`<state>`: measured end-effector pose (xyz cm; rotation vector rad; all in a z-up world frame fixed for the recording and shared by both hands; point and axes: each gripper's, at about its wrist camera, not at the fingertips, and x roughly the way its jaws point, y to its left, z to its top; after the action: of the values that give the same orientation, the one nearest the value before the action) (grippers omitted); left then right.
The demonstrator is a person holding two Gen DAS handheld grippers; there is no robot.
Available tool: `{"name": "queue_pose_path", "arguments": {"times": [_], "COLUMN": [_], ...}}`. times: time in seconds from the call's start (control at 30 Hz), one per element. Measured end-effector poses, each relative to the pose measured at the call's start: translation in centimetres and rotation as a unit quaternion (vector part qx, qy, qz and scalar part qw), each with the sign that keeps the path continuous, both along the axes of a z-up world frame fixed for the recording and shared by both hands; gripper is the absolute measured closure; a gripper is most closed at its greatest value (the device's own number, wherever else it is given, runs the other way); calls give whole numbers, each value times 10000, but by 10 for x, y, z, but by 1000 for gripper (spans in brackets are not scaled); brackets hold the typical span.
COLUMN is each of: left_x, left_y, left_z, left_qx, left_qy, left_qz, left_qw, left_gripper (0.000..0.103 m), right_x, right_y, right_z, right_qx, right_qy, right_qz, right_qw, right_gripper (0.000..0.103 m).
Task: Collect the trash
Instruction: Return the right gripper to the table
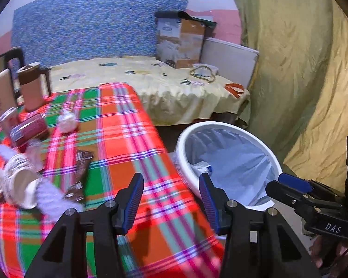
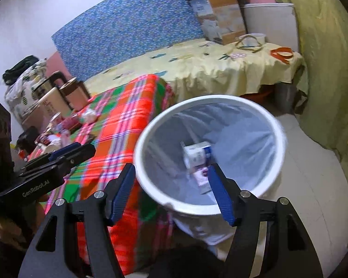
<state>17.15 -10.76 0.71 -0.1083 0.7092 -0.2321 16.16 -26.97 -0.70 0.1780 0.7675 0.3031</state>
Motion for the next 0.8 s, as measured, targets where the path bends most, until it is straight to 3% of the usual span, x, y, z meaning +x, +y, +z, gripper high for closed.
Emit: {"name": "queue_pose_path", "arguments": {"times": [0.47,0.8], "left_x": [-55,-79], "left_y": [79,130], "left_z": [-7,-11], "left_qx": [19,37], "left_qy": [6,-54], "left_qz": [705,1204], "left_qw": [9975,9927], "left_gripper": [54,54], "right_x": [-14,-17], "right_y": [68,107], "right_z": [-2,-4], "right_qx": [13,-5], "right_qy": [-27,23], "right_qz": [1082,1564], "right_qw": [9941,9877], "right_gripper": [37,39]}}
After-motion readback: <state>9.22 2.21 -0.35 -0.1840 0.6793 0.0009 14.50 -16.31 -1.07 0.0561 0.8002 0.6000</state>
